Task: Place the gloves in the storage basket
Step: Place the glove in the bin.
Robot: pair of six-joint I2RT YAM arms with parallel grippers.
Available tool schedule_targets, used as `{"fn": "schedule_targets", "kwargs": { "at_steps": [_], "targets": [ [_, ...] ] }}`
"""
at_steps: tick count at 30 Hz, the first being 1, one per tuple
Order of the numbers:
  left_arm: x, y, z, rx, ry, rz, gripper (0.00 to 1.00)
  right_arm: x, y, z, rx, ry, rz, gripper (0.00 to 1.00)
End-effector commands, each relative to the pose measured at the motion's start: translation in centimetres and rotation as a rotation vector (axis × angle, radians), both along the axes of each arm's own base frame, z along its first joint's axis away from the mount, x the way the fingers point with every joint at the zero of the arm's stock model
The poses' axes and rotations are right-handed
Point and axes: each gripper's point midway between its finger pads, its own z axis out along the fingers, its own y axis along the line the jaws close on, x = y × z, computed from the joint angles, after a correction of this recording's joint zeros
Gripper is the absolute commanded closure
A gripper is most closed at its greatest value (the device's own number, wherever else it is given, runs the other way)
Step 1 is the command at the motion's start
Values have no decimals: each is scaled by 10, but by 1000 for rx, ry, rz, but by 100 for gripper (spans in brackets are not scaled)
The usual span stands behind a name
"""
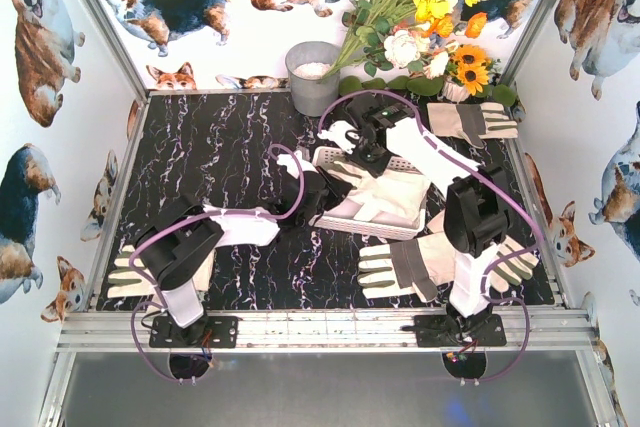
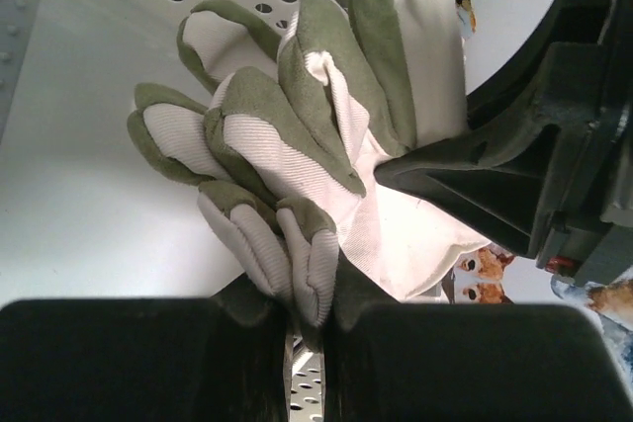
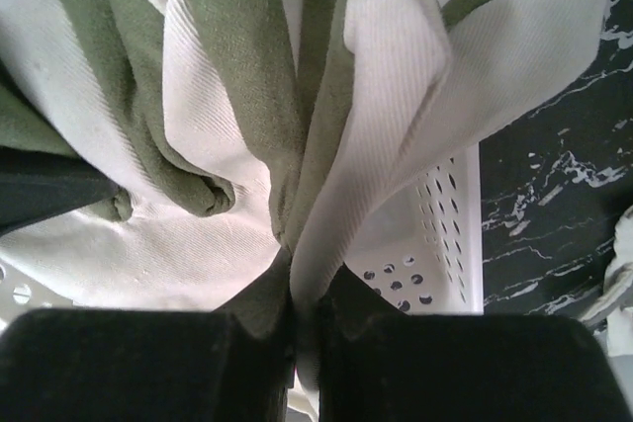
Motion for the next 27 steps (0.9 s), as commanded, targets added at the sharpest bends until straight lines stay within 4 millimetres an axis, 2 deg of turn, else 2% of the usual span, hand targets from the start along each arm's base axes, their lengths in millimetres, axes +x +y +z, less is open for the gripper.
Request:
{"fn": "schedule_targets", "kwargs": {
  "at_steps": [1, 8, 11, 15, 21, 23, 27],
  "targets": [
    [-12, -14, -14, 24, 52, -34, 100, 43, 10, 15, 55, -136, 39, 100],
    [-18, -10, -32, 87, 113, -32, 100, 35, 21, -3, 113, -62, 58, 100],
    [-20, -8, -32, 103, 120, -35, 99, 31, 25, -14, 123, -25, 66, 100],
    [-19, -2, -20, 133, 84, -36, 87, 28, 24, -28, 114, 4, 69, 100],
    [-19, 20, 14, 273, -38, -49, 59, 26, 22, -42, 98, 27, 83, 100],
    [-24, 31, 16, 308, -41, -48, 53, 25, 24, -45, 101, 31, 88, 100],
    [-33, 57, 24, 359, -52, -12, 49, 24, 25, -50, 88, 36, 109, 100]
  ]
}}
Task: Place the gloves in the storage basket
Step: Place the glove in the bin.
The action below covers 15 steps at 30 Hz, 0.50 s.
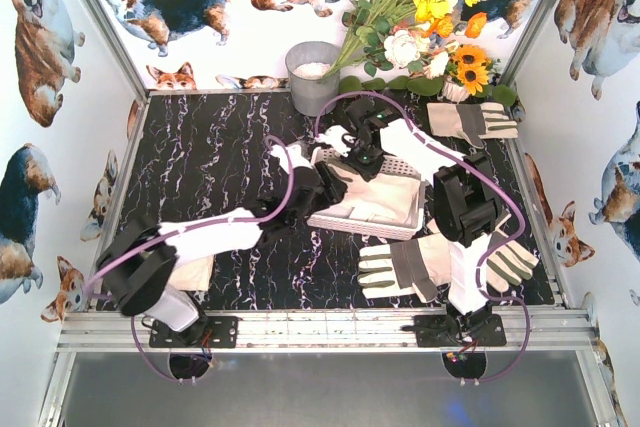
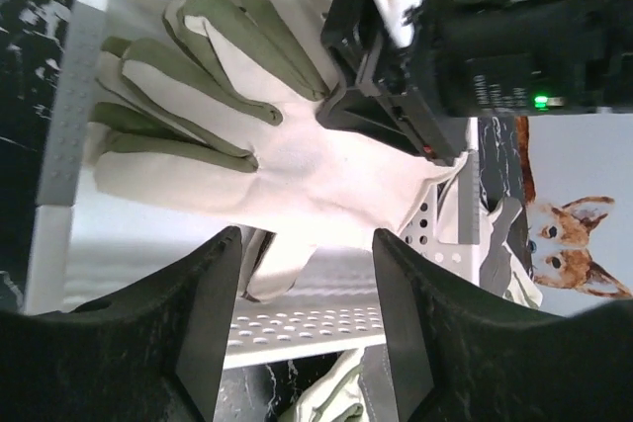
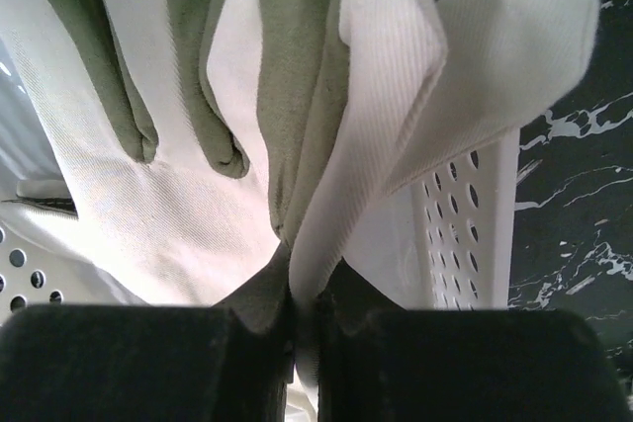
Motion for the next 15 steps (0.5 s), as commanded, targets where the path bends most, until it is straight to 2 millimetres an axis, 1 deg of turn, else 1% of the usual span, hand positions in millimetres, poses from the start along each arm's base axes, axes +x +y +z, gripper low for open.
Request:
{"fn": "schedule_targets", "kwargs": {
  "at_steps": [1, 4, 6, 8, 9, 10, 12, 15],
  "targets": [
    [-11, 36, 2, 125, -29, 39, 48, 9, 6, -7, -2, -36, 61, 100],
    [-16, 60, 11, 150, -42, 91, 45, 7, 7, -7, -9, -44, 77, 100],
    [-18, 75, 12, 169, -41, 121, 43, 5, 9, -6, -7, -53, 91, 100],
    [-17, 85, 16, 178, -41, 137, 40, 2, 11, -6, -12, -62, 109, 100],
    [-21, 97, 0, 208, -8, 145, 40, 0, 11, -7, -17, -63, 119, 100],
    [-22, 103, -3, 206, 5, 154, 40, -3, 12, -7, -20, -60, 131, 100],
    [-24, 109, -11, 184, 27, 139, 40, -8, 13, -9, -27, -57, 143, 100],
    [-28, 108, -17, 155, 49, 103, 38, -10, 17, -12, -36, -59, 162, 100]
  ]
}}
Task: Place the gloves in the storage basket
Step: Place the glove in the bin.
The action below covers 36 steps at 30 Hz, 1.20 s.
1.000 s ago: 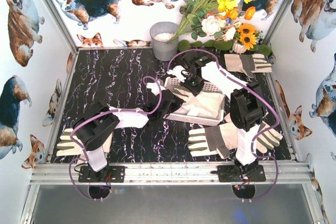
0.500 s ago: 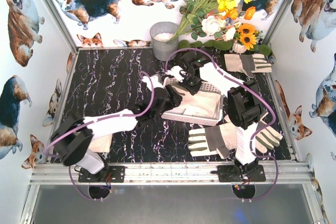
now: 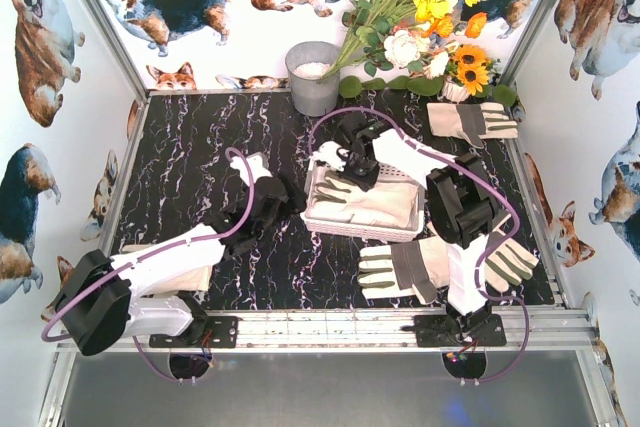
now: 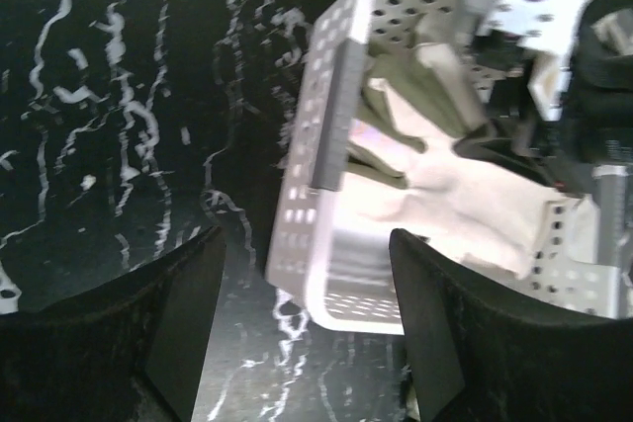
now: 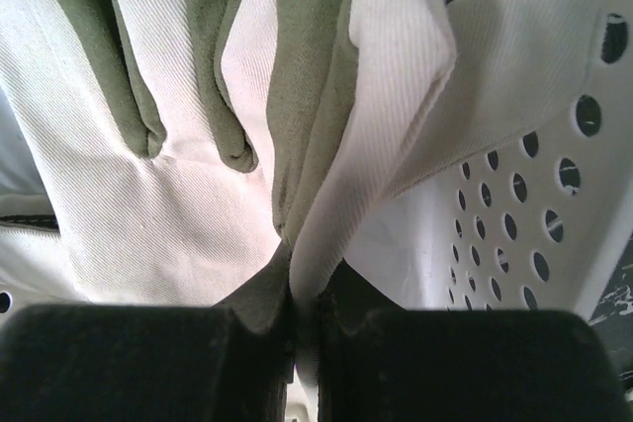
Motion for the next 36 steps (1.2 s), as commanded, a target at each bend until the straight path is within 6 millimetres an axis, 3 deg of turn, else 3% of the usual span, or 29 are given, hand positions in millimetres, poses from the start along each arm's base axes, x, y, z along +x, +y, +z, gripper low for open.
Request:
{"fn": "schedule_targets", "kwargs": {
  "at_steps": [1, 9, 14, 19, 23, 30, 36],
  "targets": [
    [-10, 5, -18, 6, 56, -45, 38, 4, 12, 12, 14, -67, 54, 100],
    [-17, 1, -39, 9, 126, -90, 37, 7, 23, 10, -33, -94, 96, 100],
    [-18, -4, -50, -13, 135, -105, 44, 12, 32, 19, 23, -124, 46, 100],
    [-16, -6, -58, -11, 143, -106, 46, 14, 42, 45, 98, -149, -22, 64],
    [-15, -7, -58, -13, 143, -108, 46, 13, 45, 62, 154, -174, -44, 49],
    [-11, -5, -55, -12, 132, -104, 46, 13, 46, 79, 284, -151, -110, 47],
    [-8, -2, -53, -11, 123, -93, 46, 23, 46, 75, 316, -164, -238, 54]
  ]
}}
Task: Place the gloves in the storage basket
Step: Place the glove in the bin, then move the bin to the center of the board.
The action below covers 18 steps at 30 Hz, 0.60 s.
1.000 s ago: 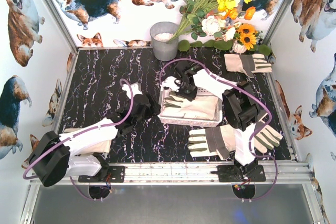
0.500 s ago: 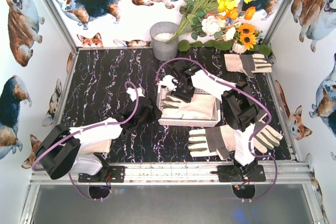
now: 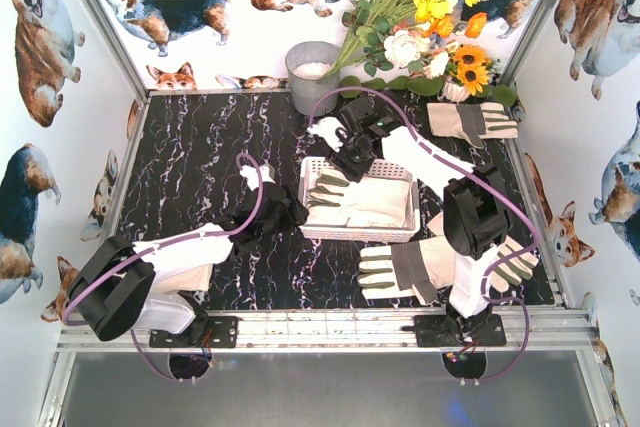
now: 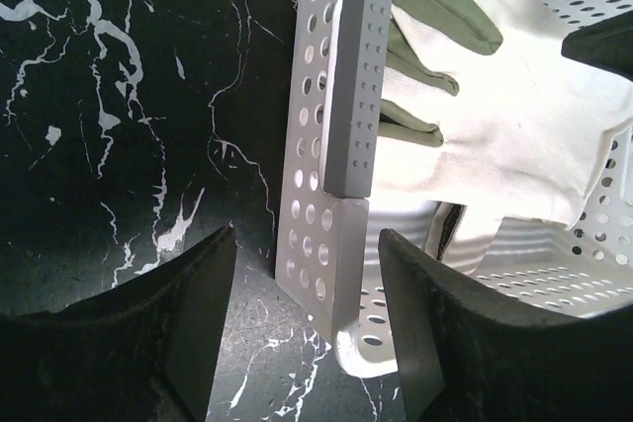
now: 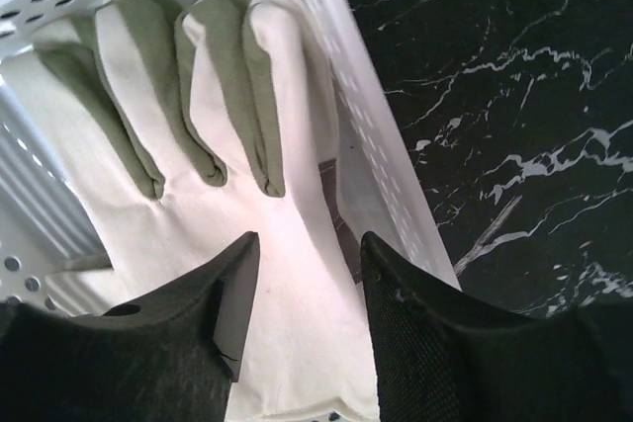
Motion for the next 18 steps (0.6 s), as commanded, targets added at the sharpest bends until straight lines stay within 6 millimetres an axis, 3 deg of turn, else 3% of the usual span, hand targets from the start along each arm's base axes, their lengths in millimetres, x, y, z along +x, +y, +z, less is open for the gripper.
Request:
{"fn": "schedule_targets", "kwargs": {
  "at_steps": [1, 5, 10, 18],
  "targets": [
    [8, 1, 9, -13, -36, 10, 46, 13, 12, 19, 121, -43, -124, 54],
    [9, 4, 10, -14, -37, 17, 45, 14, 16, 23, 216, -50, -268, 54],
    [11, 3, 10, -19, -39, 5, 44, 21, 5, 24, 255, -133, -399, 54],
    [17, -6, 9, -38, -53, -31, 44, 27, 9, 26, 282, -186, -389, 54]
  ]
}}
